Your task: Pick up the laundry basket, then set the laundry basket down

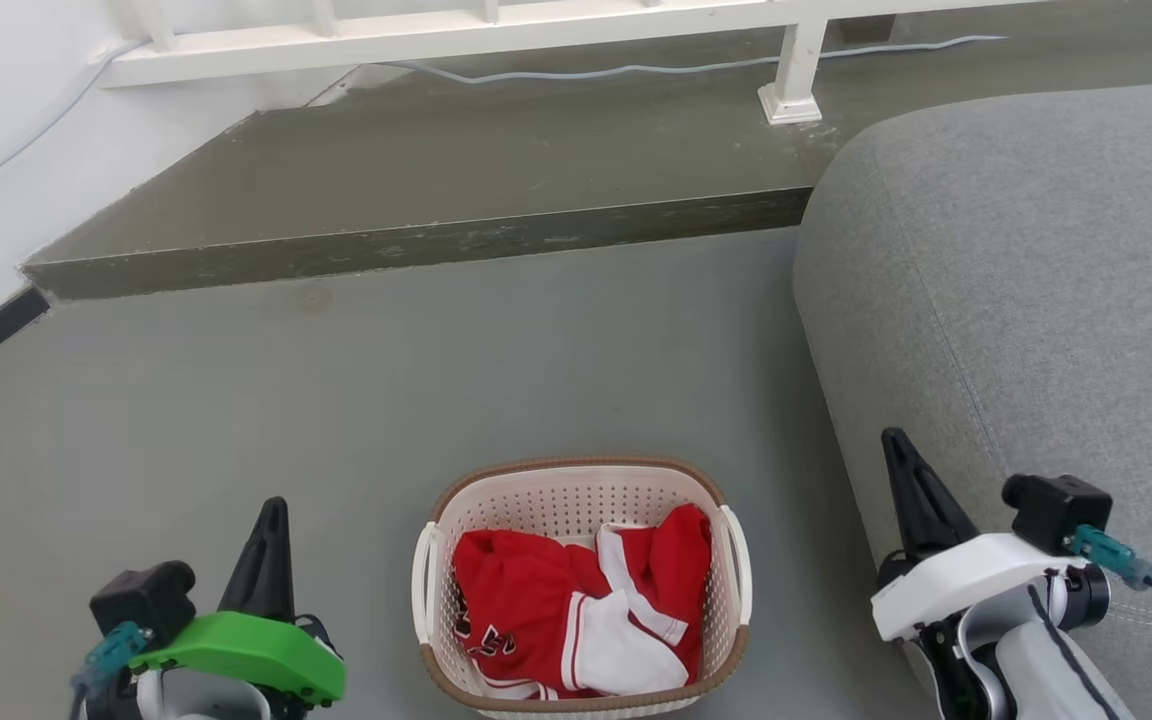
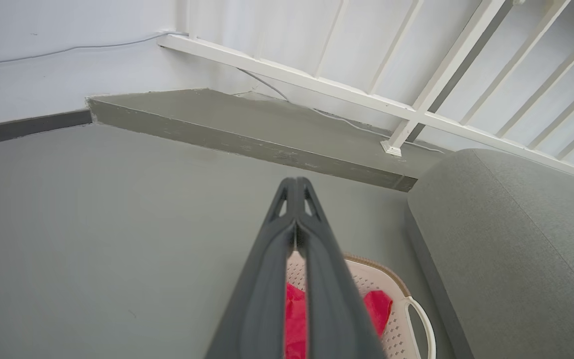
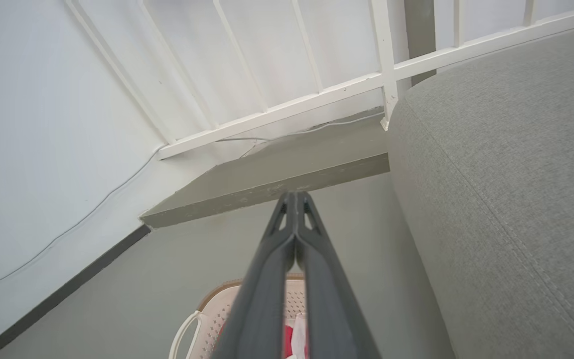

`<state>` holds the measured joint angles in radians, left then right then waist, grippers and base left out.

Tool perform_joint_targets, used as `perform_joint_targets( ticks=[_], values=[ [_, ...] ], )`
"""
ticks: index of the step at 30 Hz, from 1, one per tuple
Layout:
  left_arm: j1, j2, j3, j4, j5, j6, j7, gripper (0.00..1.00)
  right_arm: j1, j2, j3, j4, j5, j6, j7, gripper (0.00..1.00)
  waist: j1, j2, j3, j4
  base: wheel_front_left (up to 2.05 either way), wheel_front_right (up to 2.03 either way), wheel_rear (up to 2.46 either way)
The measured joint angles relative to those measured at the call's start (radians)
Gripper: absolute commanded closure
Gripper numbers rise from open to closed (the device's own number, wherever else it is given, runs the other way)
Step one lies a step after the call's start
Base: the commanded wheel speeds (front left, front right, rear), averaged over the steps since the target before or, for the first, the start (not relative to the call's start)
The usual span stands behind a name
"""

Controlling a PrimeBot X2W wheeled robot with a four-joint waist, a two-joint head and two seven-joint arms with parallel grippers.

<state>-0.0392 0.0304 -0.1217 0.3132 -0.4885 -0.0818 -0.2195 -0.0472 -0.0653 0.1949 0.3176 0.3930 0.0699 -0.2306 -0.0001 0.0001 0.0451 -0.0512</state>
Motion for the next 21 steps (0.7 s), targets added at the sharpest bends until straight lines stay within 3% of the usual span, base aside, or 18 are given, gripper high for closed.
perform_joint_targets(
  ticks=[21],
  values=[
    [-0.001,0.0,0.042,0.0,-0.248,-0.007,0.076,1.0,0.0,0.004,-0.066,-0.011,0.283,0.009,0.07,1.0,0.0,0.0,-0.009,0.011,0.0,0.0,0.0]
  ],
)
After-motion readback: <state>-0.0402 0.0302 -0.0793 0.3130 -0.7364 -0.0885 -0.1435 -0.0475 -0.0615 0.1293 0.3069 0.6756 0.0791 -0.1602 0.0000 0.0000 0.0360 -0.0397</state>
